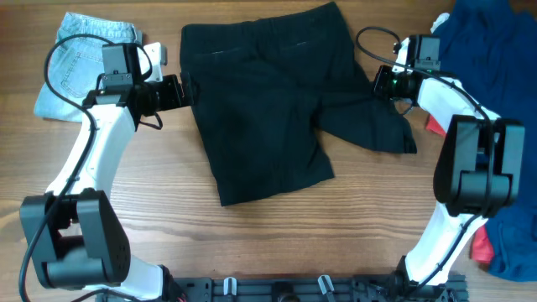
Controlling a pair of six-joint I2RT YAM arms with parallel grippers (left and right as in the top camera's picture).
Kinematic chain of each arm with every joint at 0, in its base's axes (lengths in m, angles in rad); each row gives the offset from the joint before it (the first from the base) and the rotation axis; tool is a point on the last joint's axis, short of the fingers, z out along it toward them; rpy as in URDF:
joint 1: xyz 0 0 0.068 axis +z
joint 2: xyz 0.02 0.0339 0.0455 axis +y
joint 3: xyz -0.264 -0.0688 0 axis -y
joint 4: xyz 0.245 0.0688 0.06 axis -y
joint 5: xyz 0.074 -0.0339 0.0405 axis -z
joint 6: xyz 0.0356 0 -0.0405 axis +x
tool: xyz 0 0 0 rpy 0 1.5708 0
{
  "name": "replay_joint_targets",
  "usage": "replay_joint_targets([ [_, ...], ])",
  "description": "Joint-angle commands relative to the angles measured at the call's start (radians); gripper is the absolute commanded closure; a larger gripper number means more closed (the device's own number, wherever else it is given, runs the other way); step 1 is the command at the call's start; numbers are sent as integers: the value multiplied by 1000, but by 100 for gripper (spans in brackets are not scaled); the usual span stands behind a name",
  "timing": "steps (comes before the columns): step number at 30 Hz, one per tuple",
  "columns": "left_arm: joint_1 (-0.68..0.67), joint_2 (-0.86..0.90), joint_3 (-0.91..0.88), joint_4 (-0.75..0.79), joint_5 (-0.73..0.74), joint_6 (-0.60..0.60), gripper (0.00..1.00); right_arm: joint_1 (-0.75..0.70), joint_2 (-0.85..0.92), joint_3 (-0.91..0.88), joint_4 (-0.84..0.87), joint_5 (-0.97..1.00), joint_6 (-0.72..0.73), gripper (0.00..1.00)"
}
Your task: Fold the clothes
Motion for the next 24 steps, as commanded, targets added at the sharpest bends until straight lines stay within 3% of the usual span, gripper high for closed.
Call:
replay_joint_targets([
  [1, 14, -85, 5, -31, -47, 0, 5, -5, -190, 11, -85, -6, -4, 96],
  [6, 41, -175, 5, -97, -90, -3, 4, 18, -379, 11, -369, -93, -4, 96],
  [9, 56, -183, 5, -127, -93, -3, 5, 83, -390, 4, -529, -91, -6, 96],
  [12, 58, -181, 5, -144, -93, -2, 5, 171, -385, -57, -576, -74, -2, 95],
  [14, 58, -181, 5, -149, -94, -2, 5, 216, -379, -110, -581, -31, 45, 66],
  [17, 58, -181, 5, -153, -119, 5, 4, 232, -377, -180, -605, 106, 150, 58],
  [20, 58, -181, 5, -151, -127, 5, 4, 206, -385, -172, -611, 154, 159, 39],
  [22, 58, -181, 5, -151, -127, 5, 3, 192, -398, -115, -607, 145, 137, 32],
  [24, 58, -181, 5, -151, -127, 5, 3, 199, -413, -27, -603, 57, 17, 28],
])
